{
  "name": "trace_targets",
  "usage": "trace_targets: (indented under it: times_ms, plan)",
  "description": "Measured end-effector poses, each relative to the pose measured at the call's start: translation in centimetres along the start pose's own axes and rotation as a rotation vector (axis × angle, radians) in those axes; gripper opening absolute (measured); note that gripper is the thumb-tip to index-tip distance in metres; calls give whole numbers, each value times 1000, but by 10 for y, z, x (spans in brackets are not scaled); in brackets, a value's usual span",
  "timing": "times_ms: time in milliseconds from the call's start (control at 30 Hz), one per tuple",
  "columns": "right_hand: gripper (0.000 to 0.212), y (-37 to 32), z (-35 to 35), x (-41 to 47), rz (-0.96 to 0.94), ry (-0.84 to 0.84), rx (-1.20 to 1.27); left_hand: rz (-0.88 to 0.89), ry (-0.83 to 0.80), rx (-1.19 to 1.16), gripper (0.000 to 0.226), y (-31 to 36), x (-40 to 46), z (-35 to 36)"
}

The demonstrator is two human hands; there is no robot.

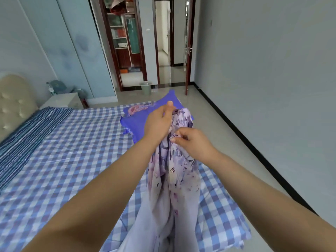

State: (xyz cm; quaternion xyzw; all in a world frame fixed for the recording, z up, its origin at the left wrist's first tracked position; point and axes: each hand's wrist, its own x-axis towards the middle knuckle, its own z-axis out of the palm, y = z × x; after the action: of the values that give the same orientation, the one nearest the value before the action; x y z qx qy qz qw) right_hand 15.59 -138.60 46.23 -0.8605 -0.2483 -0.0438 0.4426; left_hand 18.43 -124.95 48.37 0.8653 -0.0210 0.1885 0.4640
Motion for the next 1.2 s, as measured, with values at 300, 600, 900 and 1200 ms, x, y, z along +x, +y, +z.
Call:
trace_targets:
  times_ms: [300, 600, 900, 1200]
  plan:
    - [28, 20, 22, 11, 26, 30, 218, 15, 145, -134, 35, -35, -15, 16]
    - [23, 29, 42, 20, -39, -223, 233, -203, 222, -511, 59, -50, -24, 16]
    - [15, 27, 50, 13, 17, -187, 285, -244, 239, -455, 72, -58, -33, 14]
    - [15, 34, 45, 12, 74, -170, 262, -122, 129, -456, 86, -52, -55, 26]
